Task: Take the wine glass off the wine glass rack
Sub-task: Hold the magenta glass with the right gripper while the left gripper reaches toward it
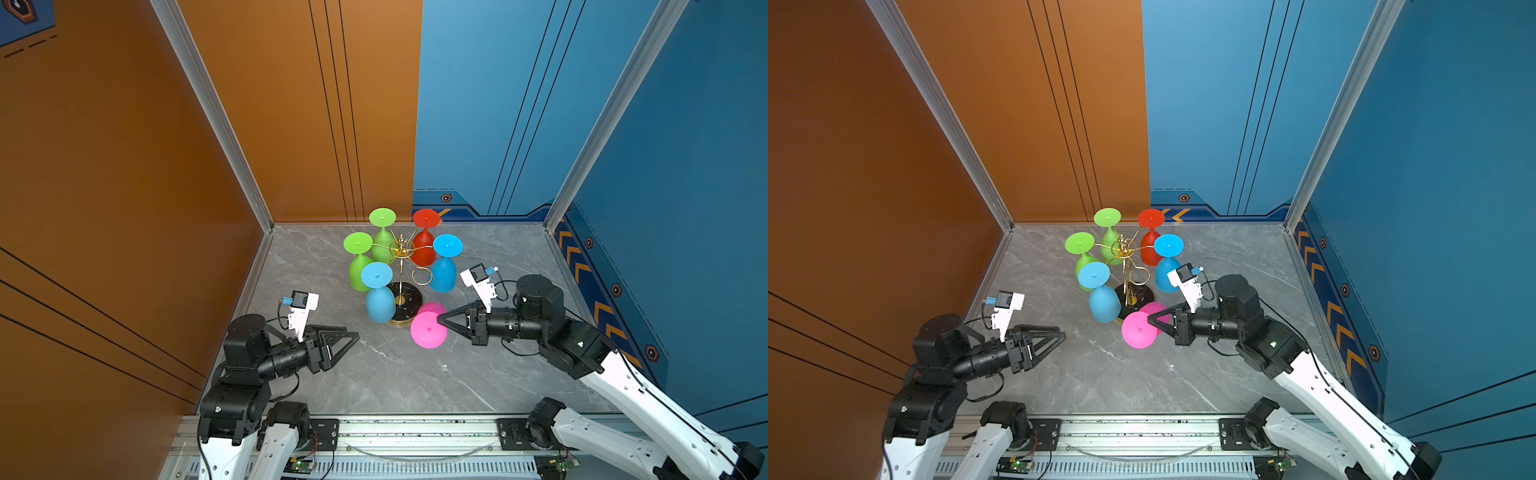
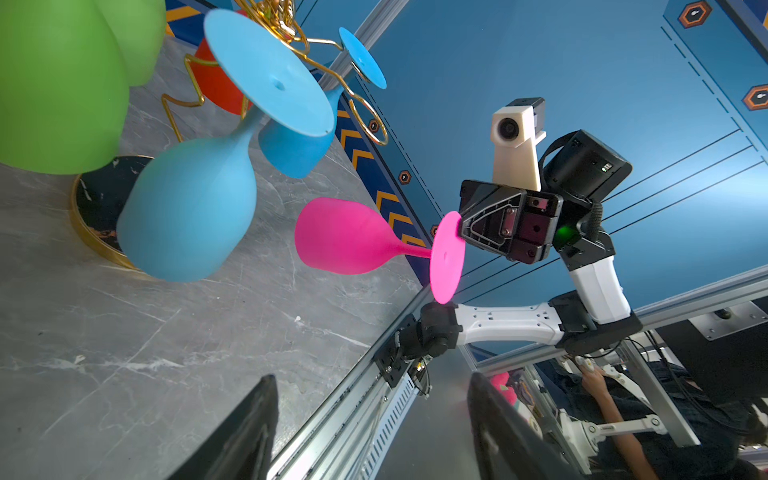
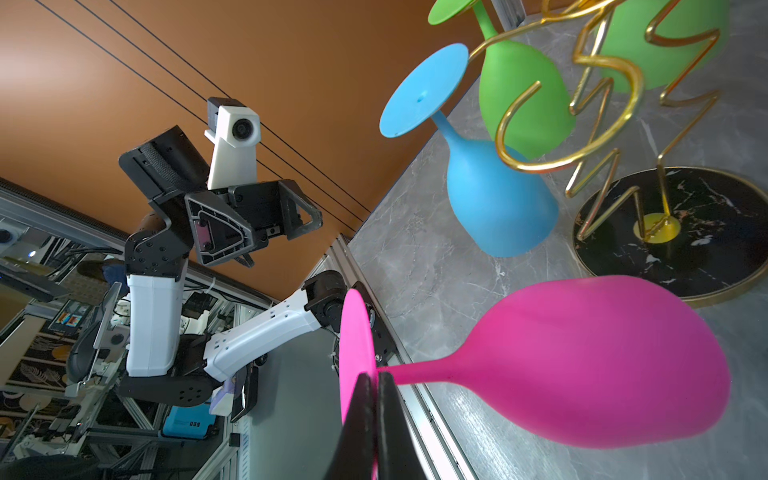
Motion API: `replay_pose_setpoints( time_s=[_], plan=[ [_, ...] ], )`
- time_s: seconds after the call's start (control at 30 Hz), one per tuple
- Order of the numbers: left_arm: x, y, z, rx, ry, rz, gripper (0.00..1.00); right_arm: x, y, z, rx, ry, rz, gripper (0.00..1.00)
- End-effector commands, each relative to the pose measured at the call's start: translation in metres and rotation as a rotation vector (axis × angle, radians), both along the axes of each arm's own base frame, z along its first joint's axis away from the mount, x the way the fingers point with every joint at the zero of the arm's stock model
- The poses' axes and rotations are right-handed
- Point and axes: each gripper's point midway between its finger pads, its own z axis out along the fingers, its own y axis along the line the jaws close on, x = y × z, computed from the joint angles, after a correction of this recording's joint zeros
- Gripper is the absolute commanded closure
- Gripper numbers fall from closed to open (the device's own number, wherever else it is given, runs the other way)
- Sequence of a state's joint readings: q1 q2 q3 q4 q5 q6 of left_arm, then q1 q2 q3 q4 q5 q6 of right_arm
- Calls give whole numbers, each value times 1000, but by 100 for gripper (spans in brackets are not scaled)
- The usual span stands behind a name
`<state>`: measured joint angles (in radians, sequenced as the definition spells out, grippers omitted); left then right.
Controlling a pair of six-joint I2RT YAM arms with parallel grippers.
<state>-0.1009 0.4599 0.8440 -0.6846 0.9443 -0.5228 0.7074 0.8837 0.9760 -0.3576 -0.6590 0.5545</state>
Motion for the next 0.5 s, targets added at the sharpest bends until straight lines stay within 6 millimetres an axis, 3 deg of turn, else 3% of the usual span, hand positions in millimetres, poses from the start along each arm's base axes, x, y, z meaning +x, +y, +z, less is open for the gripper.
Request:
replay_pose_setpoints(
  time_s=[0.0,0.27,0.47],
  plan=[
    [9,-8,-4,1,-15,0,32,-6,8,11,38,-47,42,100],
    [5,-66,-11,44,-114,-164,38,-4,10,6,16,-45,37,100],
    [-5,-104,-8,40,-161,-294,50,-8,9,4,8,-49,49,100]
  ],
)
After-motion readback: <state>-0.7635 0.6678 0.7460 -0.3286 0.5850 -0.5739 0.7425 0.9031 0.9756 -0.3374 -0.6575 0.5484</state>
